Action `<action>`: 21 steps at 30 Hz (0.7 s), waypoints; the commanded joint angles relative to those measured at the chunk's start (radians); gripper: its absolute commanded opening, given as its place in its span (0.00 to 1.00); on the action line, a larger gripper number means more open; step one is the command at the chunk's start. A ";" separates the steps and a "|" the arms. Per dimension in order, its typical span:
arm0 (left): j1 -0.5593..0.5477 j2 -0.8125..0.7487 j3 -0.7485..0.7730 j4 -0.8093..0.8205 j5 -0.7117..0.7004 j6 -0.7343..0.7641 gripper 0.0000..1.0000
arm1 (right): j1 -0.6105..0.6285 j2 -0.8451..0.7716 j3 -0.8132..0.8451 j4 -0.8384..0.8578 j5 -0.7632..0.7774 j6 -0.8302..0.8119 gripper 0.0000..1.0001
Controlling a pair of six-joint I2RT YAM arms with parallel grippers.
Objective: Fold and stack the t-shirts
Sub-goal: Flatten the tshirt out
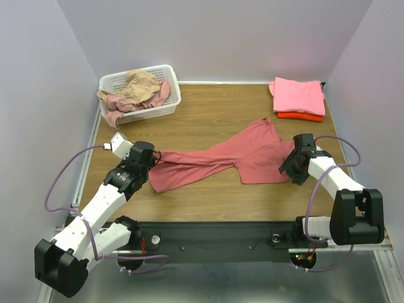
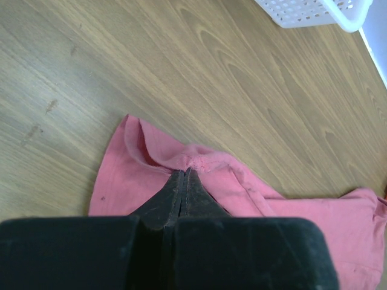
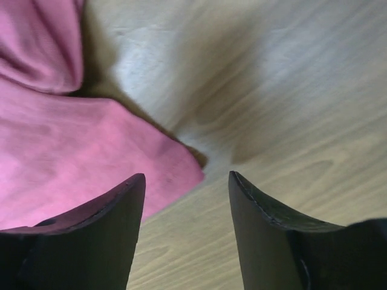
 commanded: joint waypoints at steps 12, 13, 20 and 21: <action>0.010 -0.038 -0.021 -0.007 -0.026 -0.010 0.00 | -0.006 0.111 -0.039 0.146 -0.094 -0.010 0.44; 0.010 -0.042 -0.019 -0.006 -0.028 -0.012 0.00 | -0.006 0.114 -0.041 0.148 -0.070 -0.007 0.39; 0.010 -0.051 -0.016 -0.012 -0.032 -0.010 0.00 | -0.006 0.140 -0.043 0.220 -0.050 -0.003 0.12; 0.010 -0.055 -0.018 -0.013 -0.032 -0.007 0.00 | -0.006 0.140 -0.032 0.233 -0.051 -0.008 0.06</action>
